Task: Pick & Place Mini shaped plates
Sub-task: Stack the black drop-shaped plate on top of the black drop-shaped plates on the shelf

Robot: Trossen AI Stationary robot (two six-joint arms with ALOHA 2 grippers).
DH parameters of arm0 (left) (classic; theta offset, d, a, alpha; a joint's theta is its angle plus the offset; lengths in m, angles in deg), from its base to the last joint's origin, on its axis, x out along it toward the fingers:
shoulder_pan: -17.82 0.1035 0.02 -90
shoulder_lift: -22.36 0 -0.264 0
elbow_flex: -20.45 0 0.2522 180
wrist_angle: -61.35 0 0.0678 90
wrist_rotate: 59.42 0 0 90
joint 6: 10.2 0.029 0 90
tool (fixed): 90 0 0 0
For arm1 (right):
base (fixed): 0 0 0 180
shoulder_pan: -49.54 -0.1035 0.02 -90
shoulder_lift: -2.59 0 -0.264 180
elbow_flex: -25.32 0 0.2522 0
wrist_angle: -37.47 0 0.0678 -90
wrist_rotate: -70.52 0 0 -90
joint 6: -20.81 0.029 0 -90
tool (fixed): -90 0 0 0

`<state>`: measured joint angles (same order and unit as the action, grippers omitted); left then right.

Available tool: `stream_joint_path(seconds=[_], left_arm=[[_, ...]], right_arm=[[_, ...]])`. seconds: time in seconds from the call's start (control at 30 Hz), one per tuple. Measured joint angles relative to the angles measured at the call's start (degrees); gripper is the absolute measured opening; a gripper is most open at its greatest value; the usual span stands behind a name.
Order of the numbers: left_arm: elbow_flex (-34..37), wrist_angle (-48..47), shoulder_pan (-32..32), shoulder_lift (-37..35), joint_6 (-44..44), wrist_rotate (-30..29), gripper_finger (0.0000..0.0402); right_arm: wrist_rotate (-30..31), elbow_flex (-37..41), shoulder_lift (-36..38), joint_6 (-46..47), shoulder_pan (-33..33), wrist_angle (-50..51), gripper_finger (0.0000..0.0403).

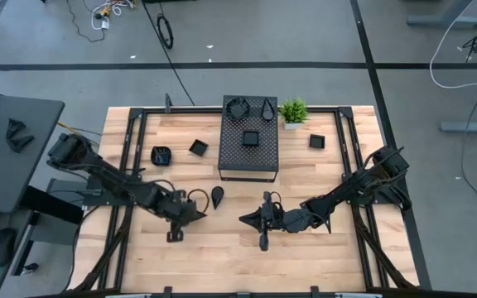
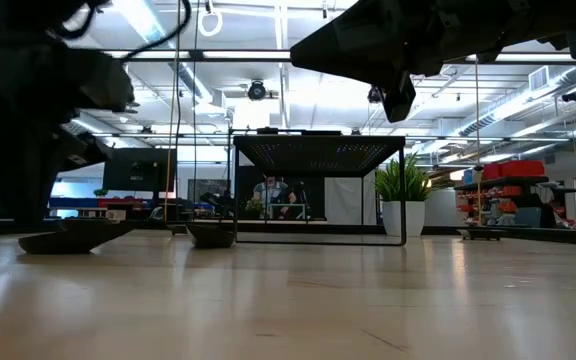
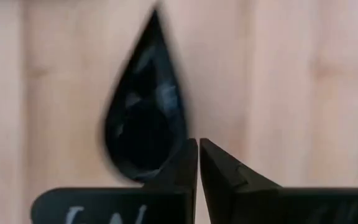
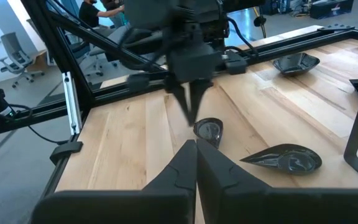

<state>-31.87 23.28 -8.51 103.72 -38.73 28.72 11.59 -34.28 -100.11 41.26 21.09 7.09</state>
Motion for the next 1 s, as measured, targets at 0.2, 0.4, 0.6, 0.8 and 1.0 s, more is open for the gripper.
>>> stream_joint_path(seconds=[0.2, 0.4, 0.6, 0.8, 1.0], left_arm=[[0.0, 10.4, -4.4, 0.0, -5.5, -5.0, 0.0018], [-2.2, 3.3, -4.0, -0.1, -7.3, -8.7, 0.0015], [-3.0, -11.2, 1.7, -0.1, -9.7, -20.4, 0.0005], [-0.3, -7.2, 6.0, 1.8, -3.5, -13.3, 0.0004], [0.7, -5.4, 4.4, 2.3, -5.7, -10.0, 0.0003]], right_arm=[[0.0, 0.0, 0.0, 0.0, 0.0, 0.0, 0.0009], [0.0, 0.0, 0.0, 0.0, 0.0, -0.3, 0.0009], [0.0, 0.0, 0.0, 0.0, 0.0, -0.5, 0.0009], [0.0, 0.0, 0.0, 0.0, 0.0, -0.7, 0.0009], [0.0, 0.0, 0.0, 0.0, 0.0, -0.9, 0.0009]])
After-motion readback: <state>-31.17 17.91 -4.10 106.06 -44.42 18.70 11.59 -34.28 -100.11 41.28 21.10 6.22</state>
